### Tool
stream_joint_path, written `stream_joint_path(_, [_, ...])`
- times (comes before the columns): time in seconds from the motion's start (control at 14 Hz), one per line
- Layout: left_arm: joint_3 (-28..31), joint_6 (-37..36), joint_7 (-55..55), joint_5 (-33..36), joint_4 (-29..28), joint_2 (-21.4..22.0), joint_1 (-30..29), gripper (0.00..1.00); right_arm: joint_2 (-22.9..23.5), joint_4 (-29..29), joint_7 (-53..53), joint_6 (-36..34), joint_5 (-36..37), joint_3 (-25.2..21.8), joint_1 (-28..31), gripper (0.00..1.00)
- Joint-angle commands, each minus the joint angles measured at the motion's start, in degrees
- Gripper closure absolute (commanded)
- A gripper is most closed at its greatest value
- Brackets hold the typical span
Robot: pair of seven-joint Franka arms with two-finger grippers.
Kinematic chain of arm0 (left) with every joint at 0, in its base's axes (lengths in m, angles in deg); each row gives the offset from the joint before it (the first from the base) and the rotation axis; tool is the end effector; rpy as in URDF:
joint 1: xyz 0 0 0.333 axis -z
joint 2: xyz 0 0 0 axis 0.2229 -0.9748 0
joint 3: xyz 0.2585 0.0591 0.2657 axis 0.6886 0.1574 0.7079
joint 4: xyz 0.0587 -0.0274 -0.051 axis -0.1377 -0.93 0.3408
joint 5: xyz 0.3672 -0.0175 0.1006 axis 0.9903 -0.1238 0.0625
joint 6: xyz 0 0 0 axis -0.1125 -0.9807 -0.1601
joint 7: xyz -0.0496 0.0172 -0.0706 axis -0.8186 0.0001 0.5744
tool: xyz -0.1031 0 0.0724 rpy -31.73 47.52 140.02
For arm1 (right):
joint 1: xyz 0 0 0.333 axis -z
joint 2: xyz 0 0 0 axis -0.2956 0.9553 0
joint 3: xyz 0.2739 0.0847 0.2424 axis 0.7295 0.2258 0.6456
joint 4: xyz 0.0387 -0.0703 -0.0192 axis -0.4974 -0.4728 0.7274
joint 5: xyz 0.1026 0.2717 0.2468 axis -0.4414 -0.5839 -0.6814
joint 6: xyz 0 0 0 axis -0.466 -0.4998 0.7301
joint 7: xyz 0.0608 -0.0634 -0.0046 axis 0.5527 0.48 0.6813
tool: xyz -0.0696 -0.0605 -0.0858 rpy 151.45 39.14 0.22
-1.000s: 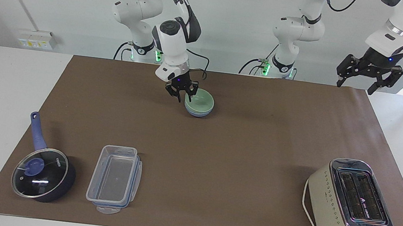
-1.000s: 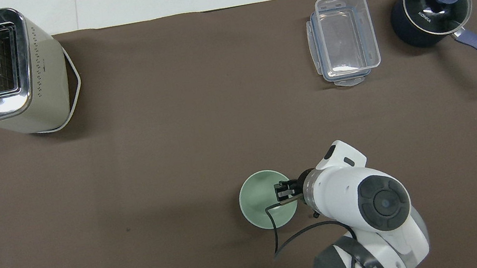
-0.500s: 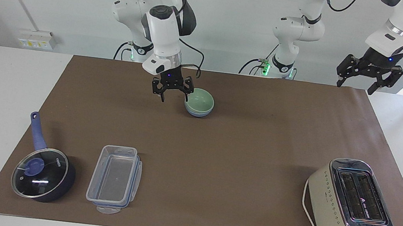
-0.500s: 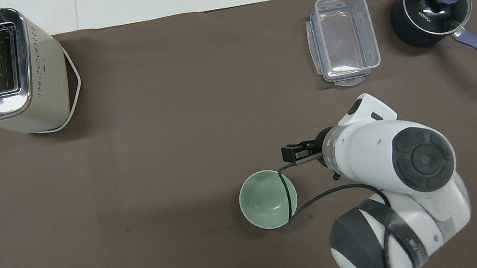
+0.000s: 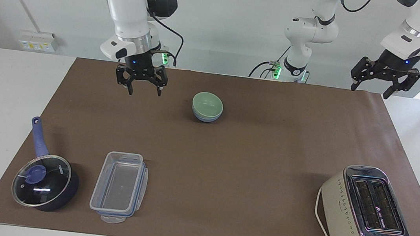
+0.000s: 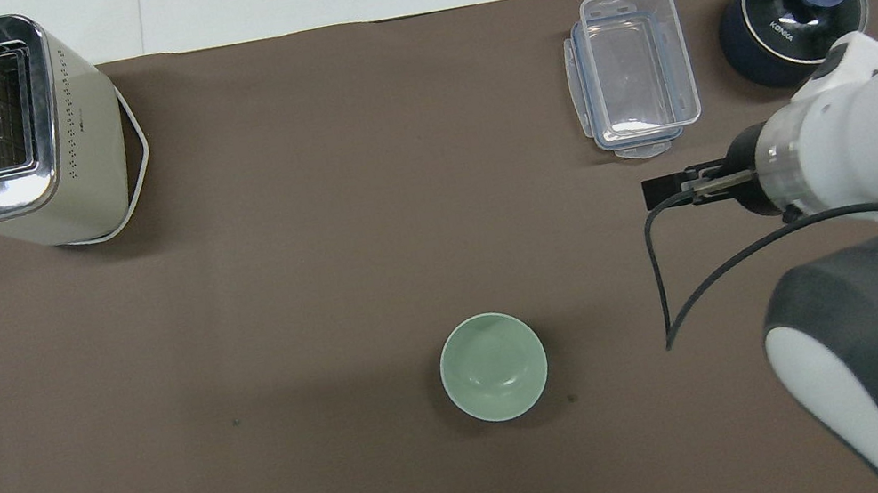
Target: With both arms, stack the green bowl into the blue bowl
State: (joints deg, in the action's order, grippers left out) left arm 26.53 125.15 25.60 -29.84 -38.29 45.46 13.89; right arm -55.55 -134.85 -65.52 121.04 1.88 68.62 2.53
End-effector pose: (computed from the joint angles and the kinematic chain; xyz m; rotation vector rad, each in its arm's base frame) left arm 0.5316 -0.0326 0.7165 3.1080 -0.3971 0.0866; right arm 0.5242 0.1010 0.6062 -3.0851 -0.0215 -0.2576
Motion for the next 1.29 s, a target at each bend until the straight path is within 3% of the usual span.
stream_joint_path(0.0, [-0.14,-0.95,0.09,1.17,0.45,0.27,-0.22,0.0,0.49,5.09,3.63,-5.51,1.12,0.4,4.37,0.0])
stream_joint_path(0.29, [-0.14,-0.95,0.09,1.09,0.45,0.27,-0.22,0.0,-0.21,5.89,4.61,-7.28,1.73,-0.48,8.59,0.0])
stream_joint_path(0.71, [-0.14,-0.95,0.09,1.18,0.45,0.27,-0.22,0.0,-0.48,15.37,11.28,-19.3,3.4,-0.39,14.05,0.0])
stream_joint_path(1.21, [-0.14,-0.95,0.09,1.17,0.45,0.27,-0.22,0.0,-2.94,14.24,11.29,-24.41,1.83,-1.01,15.28,0.0])
